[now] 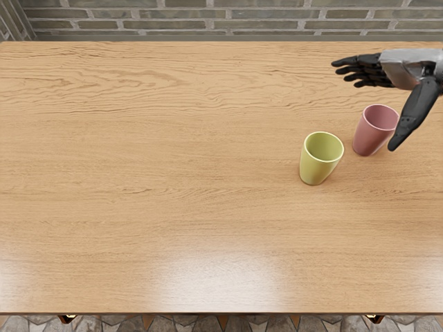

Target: Pick up cup and place in cup with right hand

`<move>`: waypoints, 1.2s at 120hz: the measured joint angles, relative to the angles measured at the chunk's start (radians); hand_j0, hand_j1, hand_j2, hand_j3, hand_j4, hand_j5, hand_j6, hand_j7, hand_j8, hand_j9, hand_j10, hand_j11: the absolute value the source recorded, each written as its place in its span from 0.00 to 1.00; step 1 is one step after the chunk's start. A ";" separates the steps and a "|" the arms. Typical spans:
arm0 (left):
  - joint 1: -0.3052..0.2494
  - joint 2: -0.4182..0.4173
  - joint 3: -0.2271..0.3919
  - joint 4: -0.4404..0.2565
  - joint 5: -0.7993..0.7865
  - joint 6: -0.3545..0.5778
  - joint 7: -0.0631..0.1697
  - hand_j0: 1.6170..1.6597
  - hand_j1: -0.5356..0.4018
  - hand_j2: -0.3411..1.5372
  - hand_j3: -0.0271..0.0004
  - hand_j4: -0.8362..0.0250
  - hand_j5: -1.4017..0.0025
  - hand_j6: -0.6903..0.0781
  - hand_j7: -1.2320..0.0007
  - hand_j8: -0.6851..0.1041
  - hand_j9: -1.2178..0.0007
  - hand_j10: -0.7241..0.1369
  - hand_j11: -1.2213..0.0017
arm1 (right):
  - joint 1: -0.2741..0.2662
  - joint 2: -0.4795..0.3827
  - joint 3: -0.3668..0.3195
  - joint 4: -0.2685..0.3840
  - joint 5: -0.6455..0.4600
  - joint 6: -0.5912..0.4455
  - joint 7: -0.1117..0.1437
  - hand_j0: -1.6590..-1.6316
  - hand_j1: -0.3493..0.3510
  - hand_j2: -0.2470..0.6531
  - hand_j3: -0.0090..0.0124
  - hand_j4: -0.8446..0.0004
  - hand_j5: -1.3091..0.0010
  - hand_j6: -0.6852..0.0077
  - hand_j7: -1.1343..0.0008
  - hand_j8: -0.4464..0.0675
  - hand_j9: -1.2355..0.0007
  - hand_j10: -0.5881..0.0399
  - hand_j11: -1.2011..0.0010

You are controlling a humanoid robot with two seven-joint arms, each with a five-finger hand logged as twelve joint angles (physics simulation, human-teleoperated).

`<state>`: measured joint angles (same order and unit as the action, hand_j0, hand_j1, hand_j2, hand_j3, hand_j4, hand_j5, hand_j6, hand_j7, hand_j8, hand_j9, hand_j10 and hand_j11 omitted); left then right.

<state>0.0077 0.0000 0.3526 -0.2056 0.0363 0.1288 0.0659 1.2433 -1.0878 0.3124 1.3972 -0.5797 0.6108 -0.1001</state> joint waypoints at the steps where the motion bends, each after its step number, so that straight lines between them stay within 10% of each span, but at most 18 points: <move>1: 0.000 0.000 0.000 0.000 0.000 0.000 0.000 0.95 0.94 0.18 0.98 0.97 1.00 0.90 1.00 0.87 1.00 0.84 1.00 | 0.000 0.001 0.000 0.000 0.000 0.000 0.000 0.05 0.05 0.27 0.42 0.96 0.97 0.93 0.96 0.80 0.97 0.88 0.97; 22: 0.000 0.000 0.000 0.000 0.000 0.000 0.000 0.96 0.94 0.18 0.98 0.97 1.00 0.90 1.00 0.87 1.00 0.84 1.00 | 0.000 0.061 0.011 0.023 0.011 0.000 -0.027 0.04 0.05 0.27 0.42 0.96 0.97 0.93 0.96 0.80 0.97 0.88 0.97; 44: 0.000 0.000 0.000 0.000 0.000 0.000 0.000 0.96 0.94 0.18 0.98 0.97 1.00 0.90 1.00 0.87 1.00 0.84 1.00 | 0.016 0.175 0.058 0.043 -0.017 0.000 -0.335 0.04 0.05 0.27 0.42 0.96 0.97 0.93 0.96 0.80 0.97 0.88 0.96; 59: 0.000 0.000 0.000 0.000 0.000 0.000 0.000 0.96 0.94 0.18 0.98 0.97 1.00 0.90 1.00 0.87 1.00 0.84 1.00 | 0.010 0.211 0.069 0.147 -0.185 -0.032 -0.435 0.04 0.05 0.27 0.42 0.96 0.97 0.93 0.96 0.80 0.97 0.88 0.96; 93: 0.000 0.000 0.000 0.000 0.000 0.000 0.000 0.96 0.94 0.18 0.98 0.97 1.00 0.90 1.00 0.87 1.00 0.84 1.00 | -0.069 0.246 -0.035 0.275 -0.443 -0.373 -0.475 0.04 0.06 0.27 0.42 0.95 0.97 0.93 0.96 0.79 0.96 0.88 0.96; 144: 0.000 0.000 0.000 0.000 0.000 0.000 0.000 0.96 0.94 0.18 0.98 0.97 1.00 0.90 1.00 0.87 1.00 0.84 1.00 | -0.147 0.309 -0.050 0.246 -0.545 -0.455 -0.478 0.04 0.21 0.25 0.42 0.85 0.88 0.80 0.86 0.62 0.87 0.73 0.87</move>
<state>0.0077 0.0000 0.3527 -0.2055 0.0362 0.1288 0.0660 1.0963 -0.7785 0.2627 1.6434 -1.1245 0.1555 -0.5782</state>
